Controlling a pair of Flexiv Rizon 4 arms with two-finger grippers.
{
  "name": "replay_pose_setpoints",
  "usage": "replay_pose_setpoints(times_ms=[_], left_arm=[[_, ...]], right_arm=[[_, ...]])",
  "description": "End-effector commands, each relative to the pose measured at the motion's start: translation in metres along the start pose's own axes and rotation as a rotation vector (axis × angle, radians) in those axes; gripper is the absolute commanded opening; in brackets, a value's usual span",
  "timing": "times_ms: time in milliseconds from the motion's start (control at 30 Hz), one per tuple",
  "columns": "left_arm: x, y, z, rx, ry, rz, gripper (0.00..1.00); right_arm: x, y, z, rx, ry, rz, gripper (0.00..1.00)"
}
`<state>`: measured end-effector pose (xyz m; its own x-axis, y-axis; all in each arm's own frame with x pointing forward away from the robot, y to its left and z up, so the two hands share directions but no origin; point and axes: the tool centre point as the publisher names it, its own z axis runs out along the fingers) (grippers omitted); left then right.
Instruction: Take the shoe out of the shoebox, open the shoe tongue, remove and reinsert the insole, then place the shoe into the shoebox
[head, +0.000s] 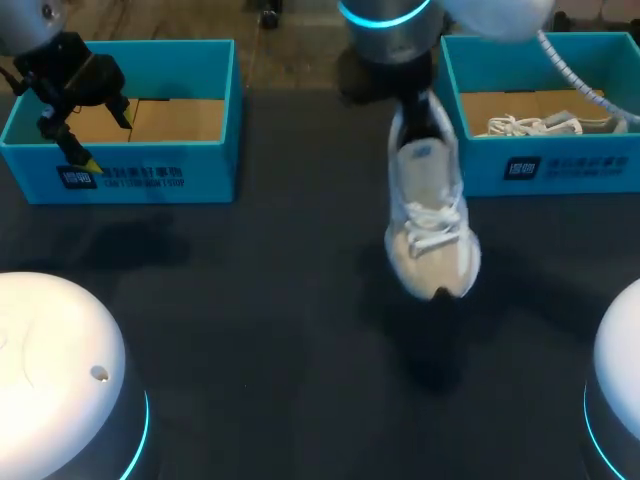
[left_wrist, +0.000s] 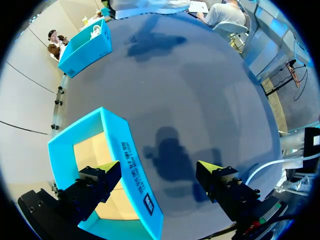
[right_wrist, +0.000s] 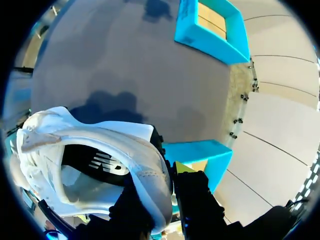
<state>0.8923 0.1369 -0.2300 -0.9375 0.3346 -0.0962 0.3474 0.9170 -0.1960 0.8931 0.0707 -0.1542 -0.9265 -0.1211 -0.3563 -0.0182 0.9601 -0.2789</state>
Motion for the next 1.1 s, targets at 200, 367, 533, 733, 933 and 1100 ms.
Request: replay_pose_setpoints(times_ms=[200,367,533,733,933,1100], left_arm=[[0.0,0.0,0.0,-0.003,0.001,0.001,1.0],[0.0,0.0,0.0,-0.003,0.001,0.001,1.0],[0.0,0.0,0.0,-0.003,0.001,0.001,1.0],[0.0,0.0,0.0,-0.003,0.001,0.001,1.0],[0.0,0.0,0.0,-0.003,0.001,0.001,1.0],[0.0,0.0,0.0,-0.003,0.001,0.001,1.0]], right_arm=[[-0.037,-0.034,-0.011,0.046,0.029,-0.053,0.0],[-0.061,-0.053,-0.012,0.077,0.03,-0.064,0.0],[-0.077,-0.072,0.0,0.076,0.071,-0.04,0.0],[-0.077,-0.072,0.0,0.076,0.071,-0.04,0.0],[-0.077,-0.072,0.0,0.076,0.071,-0.04,0.0],[-0.087,-0.106,0.005,0.079,0.053,0.011,0.0]])
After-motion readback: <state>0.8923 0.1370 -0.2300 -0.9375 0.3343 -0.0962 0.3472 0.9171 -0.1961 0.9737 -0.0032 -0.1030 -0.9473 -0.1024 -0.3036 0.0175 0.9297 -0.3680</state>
